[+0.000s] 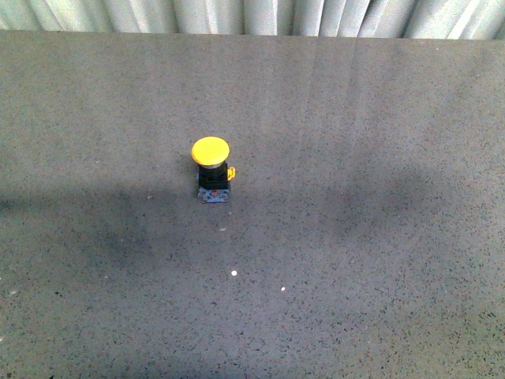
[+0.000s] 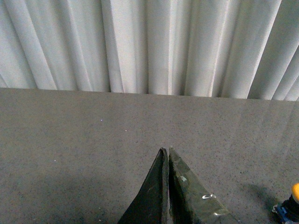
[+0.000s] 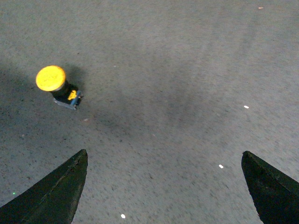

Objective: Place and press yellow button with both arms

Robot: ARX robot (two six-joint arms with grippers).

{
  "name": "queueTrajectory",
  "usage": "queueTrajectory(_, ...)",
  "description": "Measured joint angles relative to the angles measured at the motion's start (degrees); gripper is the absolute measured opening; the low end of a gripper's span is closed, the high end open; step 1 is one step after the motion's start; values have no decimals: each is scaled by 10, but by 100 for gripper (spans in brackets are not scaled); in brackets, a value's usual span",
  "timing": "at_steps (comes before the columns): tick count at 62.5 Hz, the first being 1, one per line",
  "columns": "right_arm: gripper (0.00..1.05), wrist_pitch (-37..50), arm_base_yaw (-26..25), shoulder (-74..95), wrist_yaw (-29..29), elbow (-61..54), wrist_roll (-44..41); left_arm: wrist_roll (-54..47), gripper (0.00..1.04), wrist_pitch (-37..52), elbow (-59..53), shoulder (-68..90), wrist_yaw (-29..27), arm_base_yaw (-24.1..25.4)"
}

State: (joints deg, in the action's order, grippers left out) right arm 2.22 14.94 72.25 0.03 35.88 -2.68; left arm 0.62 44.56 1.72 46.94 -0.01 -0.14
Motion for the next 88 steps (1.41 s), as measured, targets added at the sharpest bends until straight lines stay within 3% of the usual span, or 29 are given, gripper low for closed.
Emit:
queueTrajectory(8, 92, -19, 61, 166, 13, 123, 19, 0, 1, -50, -8, -60, 0, 0)
queueTrajectory(26, 45, -72, 139, 320, 28, 299, 58, 0, 1, -141, -10, -160, 0, 0)
queueTrajectory(43, 1, -95, 162, 385, 30, 343, 95, 0, 1, -211, -10, -233, 0, 0)
queueTrajectory(88, 1, -116, 162, 419, 19, 369, 122, 0, 1, -335, -10, -359, 0, 0)
